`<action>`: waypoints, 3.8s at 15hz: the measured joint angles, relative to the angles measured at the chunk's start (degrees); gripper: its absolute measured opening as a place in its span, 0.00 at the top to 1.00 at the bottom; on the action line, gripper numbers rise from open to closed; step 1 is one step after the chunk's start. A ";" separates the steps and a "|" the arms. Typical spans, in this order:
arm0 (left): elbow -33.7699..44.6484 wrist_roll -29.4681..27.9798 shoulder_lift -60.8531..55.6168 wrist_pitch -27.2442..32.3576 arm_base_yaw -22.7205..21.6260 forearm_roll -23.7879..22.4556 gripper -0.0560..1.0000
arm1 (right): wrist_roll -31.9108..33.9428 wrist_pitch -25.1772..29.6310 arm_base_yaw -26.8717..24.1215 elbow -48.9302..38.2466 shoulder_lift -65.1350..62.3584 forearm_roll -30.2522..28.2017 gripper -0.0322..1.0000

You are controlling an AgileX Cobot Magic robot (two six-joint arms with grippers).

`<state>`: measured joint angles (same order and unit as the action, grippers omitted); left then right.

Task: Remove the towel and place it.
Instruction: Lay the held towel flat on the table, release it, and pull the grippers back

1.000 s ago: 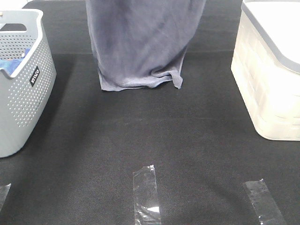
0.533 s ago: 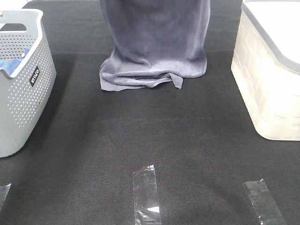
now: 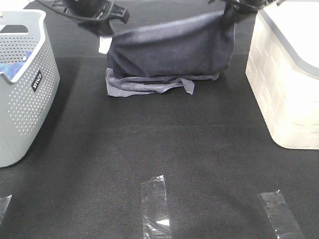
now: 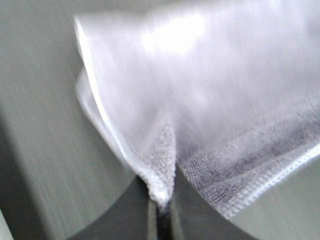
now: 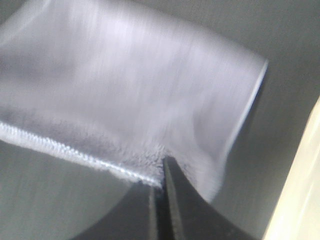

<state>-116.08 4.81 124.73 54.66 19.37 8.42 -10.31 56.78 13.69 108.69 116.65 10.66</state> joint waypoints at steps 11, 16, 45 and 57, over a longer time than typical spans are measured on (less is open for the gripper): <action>0.57 -3.27 -0.86 14.50 6.82 -1.09 0.95 | 2.06 12.61 0.00 -4.87 -3.84 0.34 0.97; 13.41 -5.50 -8.59 14.78 12.43 -2.46 0.95 | 2.29 12.61 0.00 -17.25 -12.72 0.34 0.97; 62.68 -18.79 -35.07 9.85 37.13 17.25 0.95 | 4.64 12.89 0.11 -71.22 -49.50 11.69 0.97; 62.74 -28.30 -35.52 10.71 42.28 6.59 0.95 | 3.21 12.89 0.11 -78.72 -49.56 16.16 0.97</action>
<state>-53.34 -23.49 89.21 65.37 61.65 15.01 -7.10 69.67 13.81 29.97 67.09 26.81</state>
